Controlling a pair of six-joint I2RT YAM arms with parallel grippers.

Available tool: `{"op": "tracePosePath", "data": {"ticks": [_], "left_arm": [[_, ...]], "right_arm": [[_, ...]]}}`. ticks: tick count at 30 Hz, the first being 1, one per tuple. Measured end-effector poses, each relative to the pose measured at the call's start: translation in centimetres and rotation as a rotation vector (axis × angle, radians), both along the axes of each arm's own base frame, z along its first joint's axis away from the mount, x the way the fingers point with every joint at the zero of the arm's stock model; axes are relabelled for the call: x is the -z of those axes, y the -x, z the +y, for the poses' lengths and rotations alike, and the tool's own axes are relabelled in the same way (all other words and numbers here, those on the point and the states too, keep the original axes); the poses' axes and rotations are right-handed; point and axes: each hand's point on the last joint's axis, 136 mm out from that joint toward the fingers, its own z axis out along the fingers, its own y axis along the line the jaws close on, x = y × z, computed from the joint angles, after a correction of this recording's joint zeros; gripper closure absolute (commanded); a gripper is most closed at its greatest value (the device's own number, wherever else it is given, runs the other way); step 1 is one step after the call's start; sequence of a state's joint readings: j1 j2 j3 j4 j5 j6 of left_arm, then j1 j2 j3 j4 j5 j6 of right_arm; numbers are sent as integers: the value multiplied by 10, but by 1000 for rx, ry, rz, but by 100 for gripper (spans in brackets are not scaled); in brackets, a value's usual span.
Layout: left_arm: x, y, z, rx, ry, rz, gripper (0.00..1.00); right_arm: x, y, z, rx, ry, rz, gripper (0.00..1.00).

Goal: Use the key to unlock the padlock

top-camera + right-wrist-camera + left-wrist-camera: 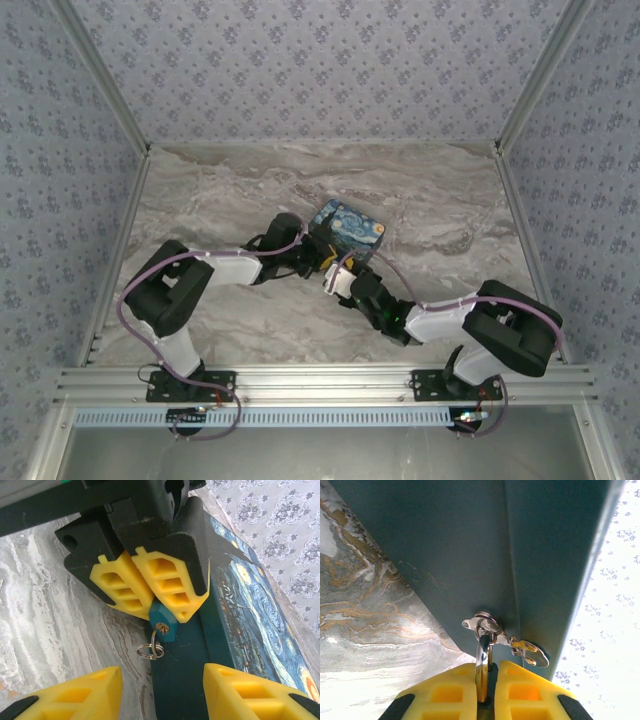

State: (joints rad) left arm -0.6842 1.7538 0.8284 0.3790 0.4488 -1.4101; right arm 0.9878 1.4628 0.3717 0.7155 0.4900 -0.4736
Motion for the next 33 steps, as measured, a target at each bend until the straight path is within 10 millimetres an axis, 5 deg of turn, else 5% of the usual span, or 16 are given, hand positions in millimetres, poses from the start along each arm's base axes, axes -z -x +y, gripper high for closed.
{"op": "tracePosePath", "data": {"ticks": [3, 21, 33], "left_arm": [[0, 0, 0, 0, -3, 3, 100], [-1, -1, -1, 1, 0, 3, 100], [-4, -2, -2, 1, 12, -4, 100]], "right_arm": [[-2, -2, 1, -3, 4, -10, 61], [-5, -7, 6, -18, 23, -54, 62], [-5, -13, 2, -4, 24, -58, 77]]}}
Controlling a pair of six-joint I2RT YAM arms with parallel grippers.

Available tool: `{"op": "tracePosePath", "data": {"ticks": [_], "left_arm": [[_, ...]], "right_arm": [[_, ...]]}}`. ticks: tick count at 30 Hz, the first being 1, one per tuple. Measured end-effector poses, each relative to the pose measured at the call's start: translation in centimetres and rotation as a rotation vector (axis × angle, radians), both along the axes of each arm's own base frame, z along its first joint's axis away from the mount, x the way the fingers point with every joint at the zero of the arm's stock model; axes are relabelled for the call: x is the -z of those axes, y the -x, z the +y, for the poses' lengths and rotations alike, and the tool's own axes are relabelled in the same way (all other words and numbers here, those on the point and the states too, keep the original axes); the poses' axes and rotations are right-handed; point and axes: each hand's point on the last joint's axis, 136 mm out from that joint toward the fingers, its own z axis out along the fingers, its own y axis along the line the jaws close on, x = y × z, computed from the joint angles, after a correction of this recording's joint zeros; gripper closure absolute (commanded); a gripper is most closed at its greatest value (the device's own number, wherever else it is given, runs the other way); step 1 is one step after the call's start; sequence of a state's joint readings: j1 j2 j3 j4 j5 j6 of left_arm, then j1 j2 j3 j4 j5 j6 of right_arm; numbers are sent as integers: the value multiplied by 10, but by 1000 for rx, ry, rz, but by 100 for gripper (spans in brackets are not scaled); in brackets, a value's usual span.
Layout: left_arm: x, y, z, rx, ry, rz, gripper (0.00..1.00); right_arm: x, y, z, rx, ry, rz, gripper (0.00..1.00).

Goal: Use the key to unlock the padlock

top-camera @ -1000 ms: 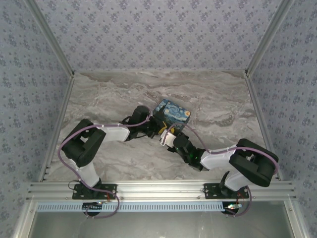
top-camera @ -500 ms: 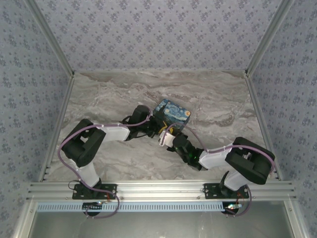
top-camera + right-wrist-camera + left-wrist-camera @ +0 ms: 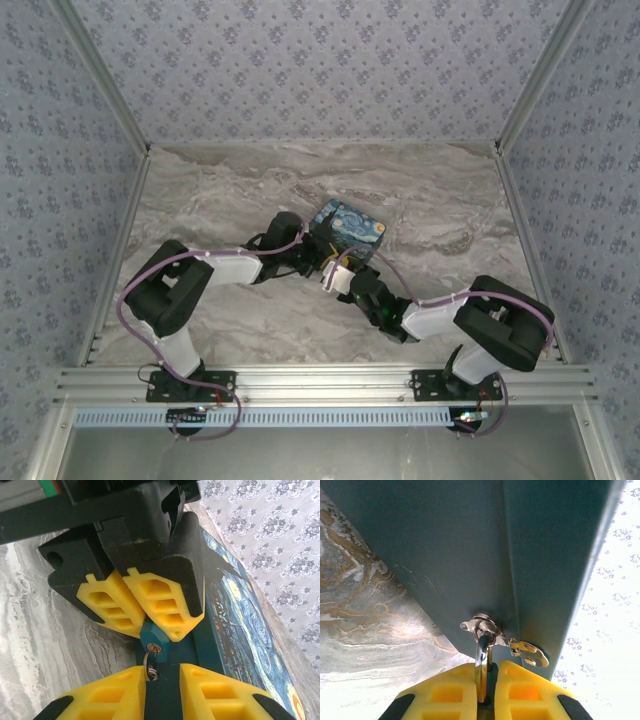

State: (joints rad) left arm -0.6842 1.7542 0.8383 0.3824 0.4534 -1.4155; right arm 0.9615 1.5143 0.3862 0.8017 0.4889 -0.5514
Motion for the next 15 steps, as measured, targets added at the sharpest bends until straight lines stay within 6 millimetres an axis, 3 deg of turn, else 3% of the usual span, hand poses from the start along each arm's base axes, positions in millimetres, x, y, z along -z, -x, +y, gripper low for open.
{"op": "tracePosePath", "data": {"ticks": [15], "left_arm": [[-3, -5, 0, -15, 12, -10, 100]], "right_arm": [[4, -6, 5, -1, 19, 1, 97]]}}
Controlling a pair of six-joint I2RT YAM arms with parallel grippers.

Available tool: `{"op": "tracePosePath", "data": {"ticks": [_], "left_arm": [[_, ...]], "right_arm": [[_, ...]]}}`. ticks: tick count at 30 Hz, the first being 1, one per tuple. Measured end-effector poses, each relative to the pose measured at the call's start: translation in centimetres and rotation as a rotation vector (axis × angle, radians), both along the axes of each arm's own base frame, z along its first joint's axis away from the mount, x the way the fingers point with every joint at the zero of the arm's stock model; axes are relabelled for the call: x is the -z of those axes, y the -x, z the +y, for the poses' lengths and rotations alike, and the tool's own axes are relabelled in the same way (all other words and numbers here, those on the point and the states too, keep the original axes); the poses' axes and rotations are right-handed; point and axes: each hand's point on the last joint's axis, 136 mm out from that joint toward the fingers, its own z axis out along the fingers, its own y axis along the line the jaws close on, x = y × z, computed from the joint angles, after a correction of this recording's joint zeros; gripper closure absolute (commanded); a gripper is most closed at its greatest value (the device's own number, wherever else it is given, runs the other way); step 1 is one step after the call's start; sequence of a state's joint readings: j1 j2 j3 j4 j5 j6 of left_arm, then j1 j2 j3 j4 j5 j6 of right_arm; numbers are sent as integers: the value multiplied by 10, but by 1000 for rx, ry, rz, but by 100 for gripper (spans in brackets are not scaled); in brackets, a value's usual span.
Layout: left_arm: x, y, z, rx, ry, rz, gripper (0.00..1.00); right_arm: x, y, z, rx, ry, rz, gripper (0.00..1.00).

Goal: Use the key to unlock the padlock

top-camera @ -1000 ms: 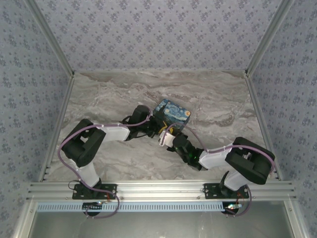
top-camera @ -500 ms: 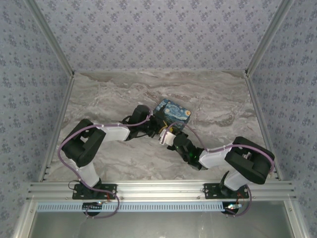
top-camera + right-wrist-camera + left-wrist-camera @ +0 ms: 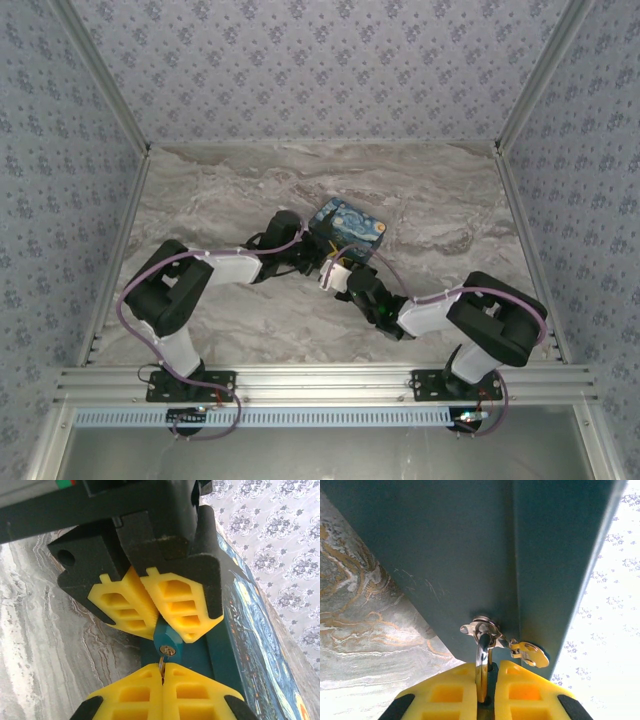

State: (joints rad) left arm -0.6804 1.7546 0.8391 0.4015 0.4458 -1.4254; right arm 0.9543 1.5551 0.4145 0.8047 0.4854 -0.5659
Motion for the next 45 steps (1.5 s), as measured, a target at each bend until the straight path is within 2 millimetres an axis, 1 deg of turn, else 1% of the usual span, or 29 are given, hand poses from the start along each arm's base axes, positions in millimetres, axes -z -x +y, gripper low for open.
{"op": "tracePosePath", "data": {"ticks": [4, 7, 12, 14, 15, 16, 22, 36, 45], "left_arm": [[0, -1, 0, -4, -1, -3, 100], [1, -2, 1, -10, -4, -5, 100], [-1, -5, 1, -20, -2, -17, 100], [-2, -5, 1, -21, 0, -20, 100], [-2, -5, 1, -21, 0, -21, 100], [-2, -6, 1, -22, 0, -21, 100], [-1, -7, 0, -28, 6, -22, 100], [1, -11, 1, -42, -1, -27, 100], [1, -14, 3, -60, 0, -29, 100]], "right_arm": [[1, -1, 0, 3, 1, 0, 96], [1, -3, 1, 5, -2, -2, 92], [-1, -6, 1, 13, -5, -5, 91], [-1, -7, 0, 15, -7, -5, 92], [-1, -7, 1, 15, -7, -6, 94], [-1, -7, 1, 15, -8, -6, 99], [-1, -9, 0, 27, -42, 15, 100], [3, -12, 3, 70, -253, 148, 100], [3, -17, 4, 56, -459, 268, 100]]}}
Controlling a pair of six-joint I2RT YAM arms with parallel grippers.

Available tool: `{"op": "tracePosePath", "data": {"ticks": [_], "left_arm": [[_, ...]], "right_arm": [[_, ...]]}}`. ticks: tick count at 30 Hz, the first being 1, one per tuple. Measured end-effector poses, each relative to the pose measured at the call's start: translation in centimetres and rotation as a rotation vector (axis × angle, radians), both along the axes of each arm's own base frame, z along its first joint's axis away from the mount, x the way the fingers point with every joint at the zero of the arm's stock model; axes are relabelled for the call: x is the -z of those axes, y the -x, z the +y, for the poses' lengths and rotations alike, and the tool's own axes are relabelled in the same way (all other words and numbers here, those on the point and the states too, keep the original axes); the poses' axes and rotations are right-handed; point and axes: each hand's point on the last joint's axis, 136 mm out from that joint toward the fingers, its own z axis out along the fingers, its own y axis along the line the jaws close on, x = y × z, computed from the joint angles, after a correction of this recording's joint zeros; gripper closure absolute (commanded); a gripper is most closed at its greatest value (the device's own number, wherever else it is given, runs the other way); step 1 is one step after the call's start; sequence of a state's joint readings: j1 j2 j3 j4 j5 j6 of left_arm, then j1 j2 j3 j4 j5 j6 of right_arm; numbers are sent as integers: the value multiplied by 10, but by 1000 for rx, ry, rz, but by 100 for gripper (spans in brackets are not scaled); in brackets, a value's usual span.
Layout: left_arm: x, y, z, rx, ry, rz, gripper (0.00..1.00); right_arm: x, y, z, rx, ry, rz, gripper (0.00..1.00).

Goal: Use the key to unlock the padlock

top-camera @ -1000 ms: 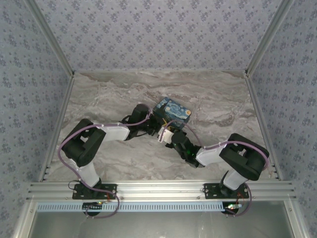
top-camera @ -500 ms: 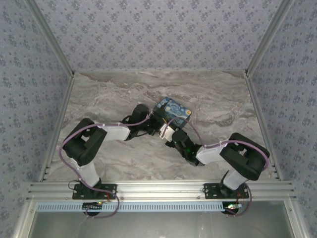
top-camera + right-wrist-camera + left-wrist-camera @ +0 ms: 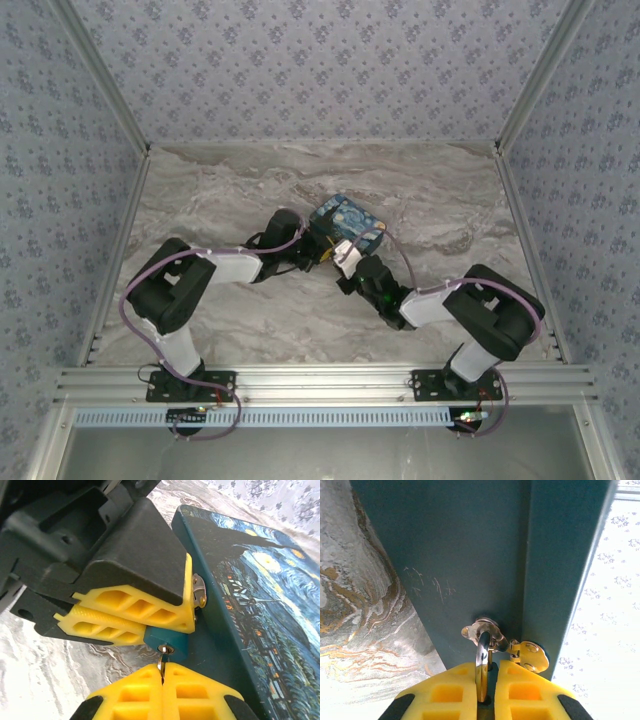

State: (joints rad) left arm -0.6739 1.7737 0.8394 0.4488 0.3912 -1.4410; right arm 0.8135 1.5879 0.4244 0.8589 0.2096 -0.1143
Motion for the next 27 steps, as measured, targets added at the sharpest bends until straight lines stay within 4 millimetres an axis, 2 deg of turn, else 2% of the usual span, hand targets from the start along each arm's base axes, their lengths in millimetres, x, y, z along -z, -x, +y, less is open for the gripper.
{"op": "tracePosePath", "data": {"ticks": [7, 27], "left_arm": [[0, -1, 0, -6, 0, -5, 100], [-3, -8, 1, -32, 3, -30, 100]], "right_arm": [[0, -2, 0, -29, -157, 88, 100], [-2, -9, -2, -53, -420, 263, 100]]}}
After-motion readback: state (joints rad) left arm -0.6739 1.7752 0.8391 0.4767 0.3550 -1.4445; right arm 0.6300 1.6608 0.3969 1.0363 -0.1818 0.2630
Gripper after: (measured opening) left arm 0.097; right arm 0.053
